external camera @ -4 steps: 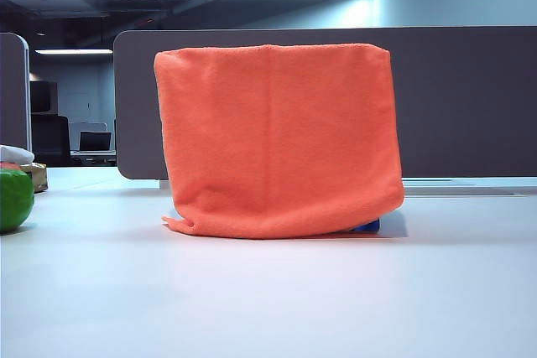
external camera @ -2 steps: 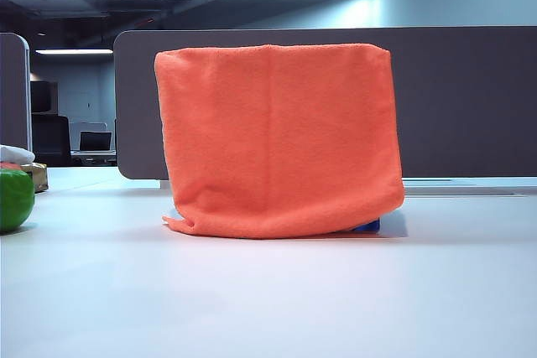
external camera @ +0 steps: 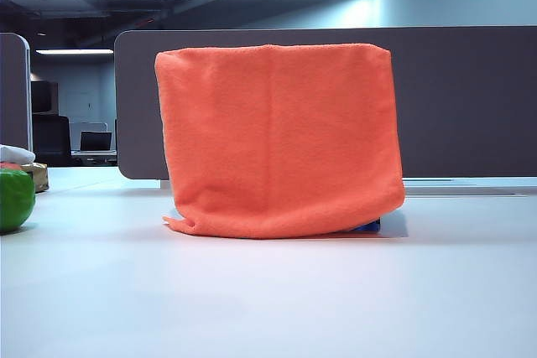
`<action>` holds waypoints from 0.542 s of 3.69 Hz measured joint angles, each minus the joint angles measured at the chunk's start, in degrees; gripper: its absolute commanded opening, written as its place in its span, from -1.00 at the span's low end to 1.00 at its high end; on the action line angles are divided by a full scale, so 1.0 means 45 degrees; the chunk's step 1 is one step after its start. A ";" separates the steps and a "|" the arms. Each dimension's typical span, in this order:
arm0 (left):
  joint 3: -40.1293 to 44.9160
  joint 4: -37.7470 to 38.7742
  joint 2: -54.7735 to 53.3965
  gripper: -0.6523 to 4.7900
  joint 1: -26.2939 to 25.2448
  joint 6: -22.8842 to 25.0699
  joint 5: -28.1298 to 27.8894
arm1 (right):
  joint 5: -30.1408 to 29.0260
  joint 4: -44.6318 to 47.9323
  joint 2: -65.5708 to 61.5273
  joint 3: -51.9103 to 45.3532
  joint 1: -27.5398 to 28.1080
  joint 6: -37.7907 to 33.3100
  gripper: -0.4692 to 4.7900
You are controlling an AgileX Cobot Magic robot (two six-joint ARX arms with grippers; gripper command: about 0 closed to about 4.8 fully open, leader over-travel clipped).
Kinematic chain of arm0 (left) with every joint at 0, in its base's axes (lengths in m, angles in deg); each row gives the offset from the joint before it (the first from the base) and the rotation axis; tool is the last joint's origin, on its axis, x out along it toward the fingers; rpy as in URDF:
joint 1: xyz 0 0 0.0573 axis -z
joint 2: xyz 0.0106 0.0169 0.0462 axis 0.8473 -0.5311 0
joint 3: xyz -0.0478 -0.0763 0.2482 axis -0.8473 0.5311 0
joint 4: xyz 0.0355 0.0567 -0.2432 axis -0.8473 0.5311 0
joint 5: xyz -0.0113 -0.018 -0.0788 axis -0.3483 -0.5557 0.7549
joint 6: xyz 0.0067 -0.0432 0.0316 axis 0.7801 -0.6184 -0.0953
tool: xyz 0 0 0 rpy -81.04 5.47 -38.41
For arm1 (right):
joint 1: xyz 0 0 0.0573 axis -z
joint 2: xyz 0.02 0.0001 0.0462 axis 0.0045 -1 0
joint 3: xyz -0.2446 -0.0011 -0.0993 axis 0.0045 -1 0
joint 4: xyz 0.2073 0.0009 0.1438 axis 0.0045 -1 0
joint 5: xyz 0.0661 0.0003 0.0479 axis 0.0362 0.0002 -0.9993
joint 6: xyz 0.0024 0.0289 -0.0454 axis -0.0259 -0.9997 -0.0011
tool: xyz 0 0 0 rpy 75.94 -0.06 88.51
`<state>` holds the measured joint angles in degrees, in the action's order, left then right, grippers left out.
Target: Pick up the cloth from the table and use it to cover the mirror.
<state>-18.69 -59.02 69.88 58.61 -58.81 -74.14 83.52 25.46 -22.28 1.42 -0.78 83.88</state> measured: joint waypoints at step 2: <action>0.0000 0.0000 0.0005 -0.78 -0.0015 0.0010 -0.0219 | -0.0782 0.0000 0.0000 0.0000 0.1477 -0.0189 -0.84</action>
<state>-18.69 -59.02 69.90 58.54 -58.77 -75.12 80.00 25.46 -22.28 1.42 5.86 83.03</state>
